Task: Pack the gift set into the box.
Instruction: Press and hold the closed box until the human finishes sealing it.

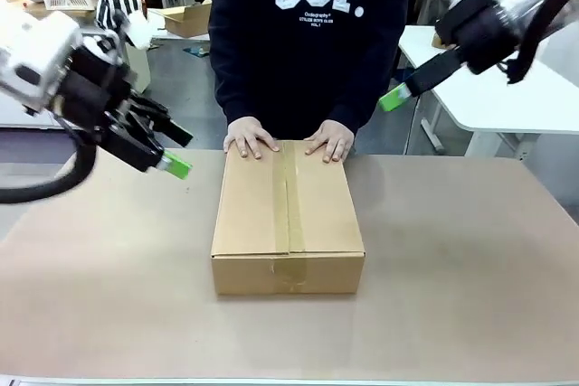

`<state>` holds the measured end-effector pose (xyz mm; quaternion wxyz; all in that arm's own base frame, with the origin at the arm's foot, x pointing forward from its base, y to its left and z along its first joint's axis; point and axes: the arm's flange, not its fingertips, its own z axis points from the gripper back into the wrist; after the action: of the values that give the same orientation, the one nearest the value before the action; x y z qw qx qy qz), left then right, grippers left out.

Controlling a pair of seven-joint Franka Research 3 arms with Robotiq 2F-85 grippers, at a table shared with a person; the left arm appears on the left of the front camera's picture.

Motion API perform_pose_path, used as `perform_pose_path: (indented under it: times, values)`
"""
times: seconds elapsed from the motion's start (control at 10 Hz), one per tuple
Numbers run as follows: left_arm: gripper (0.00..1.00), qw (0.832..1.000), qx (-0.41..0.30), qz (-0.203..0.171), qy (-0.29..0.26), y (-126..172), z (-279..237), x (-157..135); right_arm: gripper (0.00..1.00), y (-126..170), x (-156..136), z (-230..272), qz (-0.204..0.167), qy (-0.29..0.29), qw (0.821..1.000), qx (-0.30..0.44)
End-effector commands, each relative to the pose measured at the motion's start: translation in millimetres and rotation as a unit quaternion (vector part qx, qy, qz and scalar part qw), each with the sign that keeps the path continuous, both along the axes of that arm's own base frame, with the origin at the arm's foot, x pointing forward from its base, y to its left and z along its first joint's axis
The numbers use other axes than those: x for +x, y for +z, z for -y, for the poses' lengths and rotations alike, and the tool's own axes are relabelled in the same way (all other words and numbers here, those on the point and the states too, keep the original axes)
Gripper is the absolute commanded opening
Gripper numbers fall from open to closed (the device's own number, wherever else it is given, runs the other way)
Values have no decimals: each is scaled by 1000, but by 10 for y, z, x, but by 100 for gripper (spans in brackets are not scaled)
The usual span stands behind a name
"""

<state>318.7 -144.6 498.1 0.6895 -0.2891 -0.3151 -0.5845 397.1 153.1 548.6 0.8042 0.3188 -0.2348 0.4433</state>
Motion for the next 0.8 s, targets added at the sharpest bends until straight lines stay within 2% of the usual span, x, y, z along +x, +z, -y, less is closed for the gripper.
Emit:
perform_pose_path:
  times: [0.0,0.1,0.2,0.3,0.4,0.5,0.6,0.7]
  values:
    - [100,996,-52,-57,32,-227,-38,144,100,-285,2,16,143,-180,967,-107]
    - [100,1000,0,0,0,0,0,0,100,0,0,0,0,0,1000,0]
    - [100,1000,0,0,0,0,0,0,100,0,0,0,0,0,1000,0]
    - [100,1000,0,0,0,0,0,0,100,-95,2,-37,65,-45,996,-30]
    - [100,1000,-9,-12,7,-123,34,76,100,-289,192,-413,165,144,973,70]
    - [100,997,-28,65,2,-335,173,226,100,-598,347,-639,218,165,953,129]
    - [100,994,-63,94,-12,-544,255,307,100,-931,407,-817,282,180,926,173]
    - [100,991,-50,125,-15,-751,286,375,100,-1271,446,-914,332,174,907,192]
